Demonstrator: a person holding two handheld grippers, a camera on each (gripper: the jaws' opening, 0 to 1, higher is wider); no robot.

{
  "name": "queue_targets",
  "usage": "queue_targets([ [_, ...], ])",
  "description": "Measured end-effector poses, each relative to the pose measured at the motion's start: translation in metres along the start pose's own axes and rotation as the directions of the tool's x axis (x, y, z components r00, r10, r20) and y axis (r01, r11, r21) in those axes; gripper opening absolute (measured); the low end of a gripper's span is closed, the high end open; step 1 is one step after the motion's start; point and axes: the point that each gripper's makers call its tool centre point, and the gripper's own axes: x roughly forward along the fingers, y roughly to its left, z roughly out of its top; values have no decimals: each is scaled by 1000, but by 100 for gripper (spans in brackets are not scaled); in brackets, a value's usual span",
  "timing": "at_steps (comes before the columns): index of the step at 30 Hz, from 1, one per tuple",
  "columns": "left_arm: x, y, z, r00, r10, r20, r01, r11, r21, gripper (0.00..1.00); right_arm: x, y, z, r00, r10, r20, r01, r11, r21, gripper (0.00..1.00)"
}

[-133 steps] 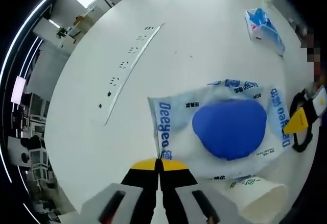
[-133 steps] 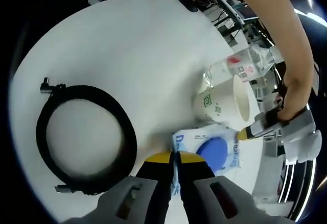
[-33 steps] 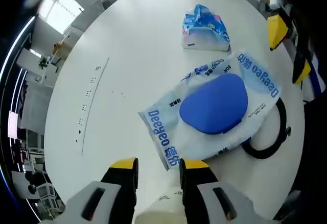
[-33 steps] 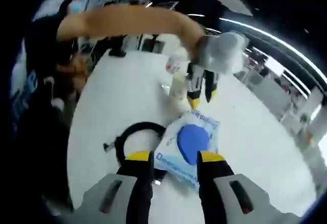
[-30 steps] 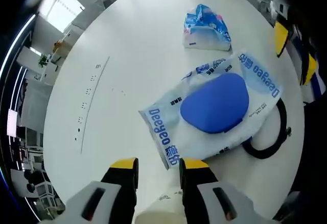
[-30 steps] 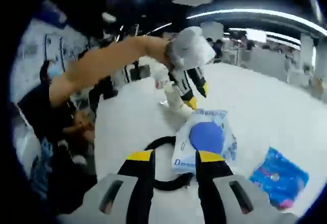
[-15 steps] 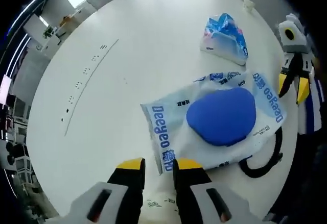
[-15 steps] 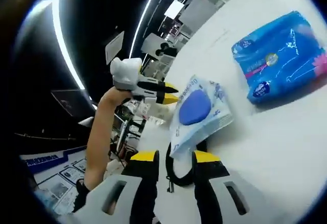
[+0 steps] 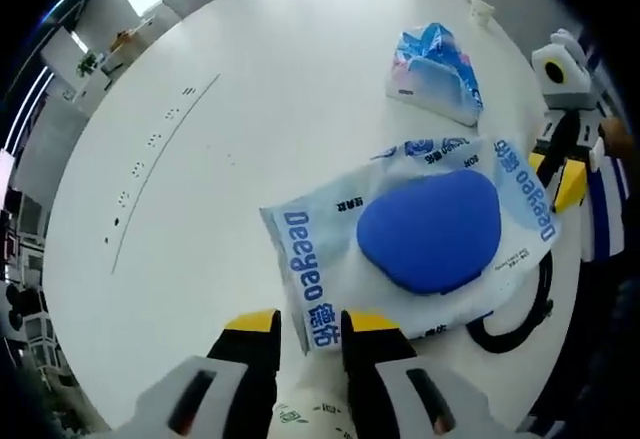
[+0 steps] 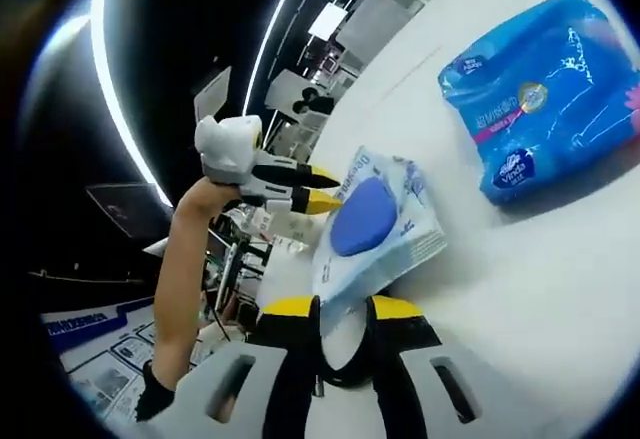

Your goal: Arrange the tabletop items into an orderly group along one side of the table until the central work area is clear of visible clutter.

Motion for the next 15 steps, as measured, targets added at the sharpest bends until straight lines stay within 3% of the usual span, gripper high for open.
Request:
queue_targets([
  [3, 1, -1, -1, 1000, 13, -8, -13, 1000, 2, 15, 0, -1, 1, 1000, 0, -3, 0, 1000, 6, 13],
  [5, 0, 2, -1, 999, 44, -18, -44, 998, 44, 8, 1, -1, 1, 1000, 2, -9, -1, 1000, 4, 12],
  [7, -1, 1, 0, 999, 50, -18, -50, 998, 24, 2, 1, 0, -4, 1000, -1, -15, 1, 1000, -2, 9],
  [9, -1, -2, 0, 999, 43, -12, -43, 999, 18, 1, 1, 0, -6, 1000, -4, -13, 4, 1000, -5, 4],
  [15, -5, -3, 0, 999, 44, -2, -44, 999, -1, 1, 0, -3, 2, 1000, -7, -21, 7, 1000, -16, 2],
])
